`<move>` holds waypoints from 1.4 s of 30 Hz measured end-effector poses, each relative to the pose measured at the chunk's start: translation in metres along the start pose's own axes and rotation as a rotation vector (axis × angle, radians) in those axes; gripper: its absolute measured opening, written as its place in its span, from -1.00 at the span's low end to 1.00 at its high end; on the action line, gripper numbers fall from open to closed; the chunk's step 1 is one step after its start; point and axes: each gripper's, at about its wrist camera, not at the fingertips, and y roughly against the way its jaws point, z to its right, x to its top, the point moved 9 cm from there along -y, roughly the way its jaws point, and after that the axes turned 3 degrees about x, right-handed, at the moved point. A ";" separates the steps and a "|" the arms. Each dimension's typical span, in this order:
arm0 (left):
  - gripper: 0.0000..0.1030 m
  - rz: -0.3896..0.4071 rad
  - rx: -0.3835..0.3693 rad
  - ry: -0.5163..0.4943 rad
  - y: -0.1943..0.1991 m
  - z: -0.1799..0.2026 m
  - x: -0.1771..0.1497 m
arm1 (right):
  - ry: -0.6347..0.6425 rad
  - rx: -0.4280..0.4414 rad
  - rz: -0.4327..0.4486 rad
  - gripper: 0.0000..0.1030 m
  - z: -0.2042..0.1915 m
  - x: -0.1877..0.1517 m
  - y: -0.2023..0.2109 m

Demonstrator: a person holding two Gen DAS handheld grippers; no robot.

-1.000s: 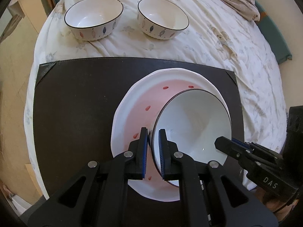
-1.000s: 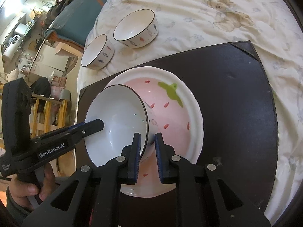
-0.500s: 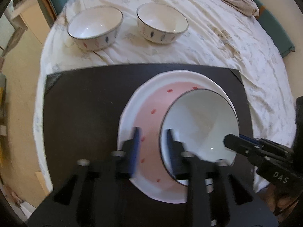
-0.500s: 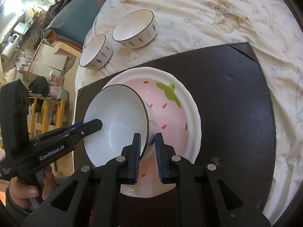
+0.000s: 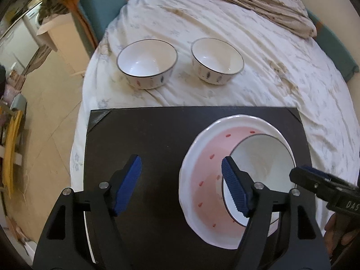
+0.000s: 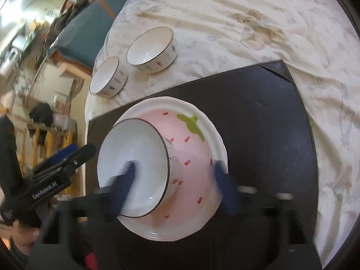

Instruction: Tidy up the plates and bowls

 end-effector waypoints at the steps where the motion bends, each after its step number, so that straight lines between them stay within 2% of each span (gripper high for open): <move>1: 0.38 0.005 -0.004 0.012 0.001 -0.001 0.001 | -0.012 0.007 0.004 0.56 0.001 0.001 0.000; 4: 0.38 0.027 -0.002 0.000 0.003 0.000 0.005 | -0.011 -0.007 0.004 0.56 0.004 0.002 0.000; 8: 0.38 0.040 0.038 -0.032 0.003 0.002 0.011 | -0.012 0.003 0.019 0.56 0.002 0.007 0.005; 12: 0.38 0.038 0.047 -0.020 0.007 -0.004 0.026 | 0.014 -0.001 0.048 0.56 -0.004 0.019 0.015; 17: 0.38 0.022 0.028 0.034 0.003 -0.015 0.052 | 0.025 -0.017 0.065 0.56 -0.002 0.048 0.033; 21: 0.38 0.024 0.063 0.043 -0.005 -0.018 0.078 | 0.013 -0.028 0.070 0.56 0.001 0.079 0.041; 23: 0.38 0.002 0.053 0.073 -0.014 -0.019 0.087 | 0.014 -0.042 0.073 0.56 0.001 0.095 0.041; 25: 0.38 -0.037 0.032 0.112 -0.027 -0.017 0.097 | 0.003 -0.045 0.061 0.56 0.003 0.111 0.036; 29: 0.38 -0.091 -0.005 0.125 -0.049 -0.007 0.115 | -0.041 -0.061 -0.003 0.56 0.011 0.136 0.016; 35: 0.38 -0.098 -0.006 0.150 -0.076 0.003 0.145 | -0.056 -0.048 -0.072 0.56 0.016 0.170 -0.018; 38: 0.38 -0.101 -0.018 0.136 -0.094 0.015 0.157 | -0.044 -0.068 -0.096 0.56 0.021 0.183 -0.039; 41: 0.37 -0.145 -0.005 0.112 -0.115 0.024 0.160 | -0.084 -0.048 -0.116 0.44 0.027 0.194 -0.060; 42: 0.37 -0.160 0.009 0.113 -0.123 0.025 0.159 | -0.104 -0.032 -0.126 0.33 0.029 0.196 -0.068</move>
